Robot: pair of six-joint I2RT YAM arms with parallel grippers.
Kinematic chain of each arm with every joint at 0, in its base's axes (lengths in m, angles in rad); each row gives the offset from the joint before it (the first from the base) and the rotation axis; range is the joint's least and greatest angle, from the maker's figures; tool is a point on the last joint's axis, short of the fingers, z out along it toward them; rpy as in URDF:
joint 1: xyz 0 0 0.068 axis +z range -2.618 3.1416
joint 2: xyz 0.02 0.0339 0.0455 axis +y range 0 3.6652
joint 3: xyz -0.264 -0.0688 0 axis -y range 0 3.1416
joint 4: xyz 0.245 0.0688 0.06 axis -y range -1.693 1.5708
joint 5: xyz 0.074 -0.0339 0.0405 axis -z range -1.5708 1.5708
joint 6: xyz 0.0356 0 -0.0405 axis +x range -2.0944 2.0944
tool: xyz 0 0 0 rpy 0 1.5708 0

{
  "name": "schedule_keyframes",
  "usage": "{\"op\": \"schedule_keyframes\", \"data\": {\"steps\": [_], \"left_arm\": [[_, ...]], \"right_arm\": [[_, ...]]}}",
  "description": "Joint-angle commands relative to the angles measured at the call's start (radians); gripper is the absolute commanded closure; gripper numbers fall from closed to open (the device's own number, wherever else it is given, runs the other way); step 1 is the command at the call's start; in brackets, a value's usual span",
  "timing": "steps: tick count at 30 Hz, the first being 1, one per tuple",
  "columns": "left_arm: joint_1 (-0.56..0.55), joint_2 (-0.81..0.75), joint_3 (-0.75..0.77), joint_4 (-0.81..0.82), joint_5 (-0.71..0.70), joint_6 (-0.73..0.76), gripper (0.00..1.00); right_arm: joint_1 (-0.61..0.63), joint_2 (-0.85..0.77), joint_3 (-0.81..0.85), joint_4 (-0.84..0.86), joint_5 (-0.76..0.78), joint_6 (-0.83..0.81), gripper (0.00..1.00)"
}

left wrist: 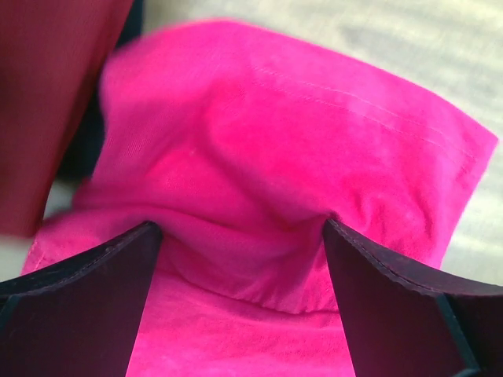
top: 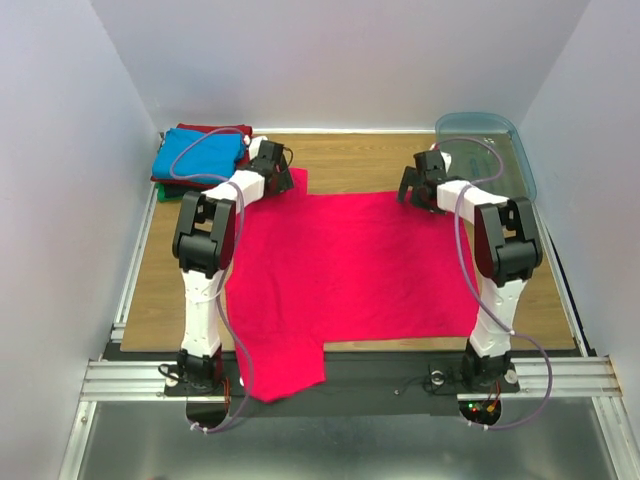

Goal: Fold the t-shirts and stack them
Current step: Flatten the tshirt out

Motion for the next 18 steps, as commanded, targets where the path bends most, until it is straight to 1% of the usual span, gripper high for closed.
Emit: {"op": "schedule_keyframes", "data": {"steps": [1, 2, 3, 6, 7, 9, 10, 12, 14, 15, 18], "left_arm": [[0.028, 0.102, 0.158, -0.107, 0.058, 0.056, 0.04], [0.033, 0.121, 0.189, -0.116, 0.068, 0.069, 0.04], [0.04, 0.156, 0.261, -0.142, 0.075, 0.075, 0.04], [0.051, 0.21, 0.373, -0.183, 0.082, 0.099, 0.04], [0.056, 0.245, 0.448, -0.211, 0.088, 0.104, 0.04], [0.06, 0.276, 0.519, -0.226, 0.098, 0.127, 0.04], [0.065, 0.3, 0.583, -0.243, 0.108, 0.133, 0.04], [0.065, 0.316, 0.662, -0.271, 0.131, 0.147, 0.04], [0.063, 0.302, 0.702, -0.305, 0.152, 0.142, 0.04], [0.062, 0.253, 0.694, -0.312, 0.179, 0.145, 0.04], [0.044, 0.132, 0.63, -0.302, 0.177, 0.147, 0.04]], "right_arm": [[-0.009, 0.106, 0.112, 0.02, 0.018, -0.04, 0.0], [-0.01, 0.123, 0.136, 0.021, 0.021, -0.042, 0.0], [-0.018, 0.138, 0.156, 0.021, 0.027, -0.044, 0.0], [-0.038, 0.187, 0.235, 0.023, 0.024, -0.047, 0.0], [-0.042, 0.202, 0.256, 0.021, 0.021, -0.048, 0.0], [-0.055, 0.227, 0.305, 0.02, 0.015, -0.054, 0.0], [-0.062, 0.233, 0.321, 0.02, 0.003, -0.065, 0.0], [-0.064, 0.224, 0.353, 0.015, -0.035, -0.08, 0.0], [-0.064, 0.194, 0.367, 0.004, -0.071, -0.093, 0.0], [-0.066, 0.174, 0.377, -0.014, -0.113, -0.097, 0.0], [-0.064, 0.056, 0.364, -0.031, -0.178, -0.099, 0.0]]}}
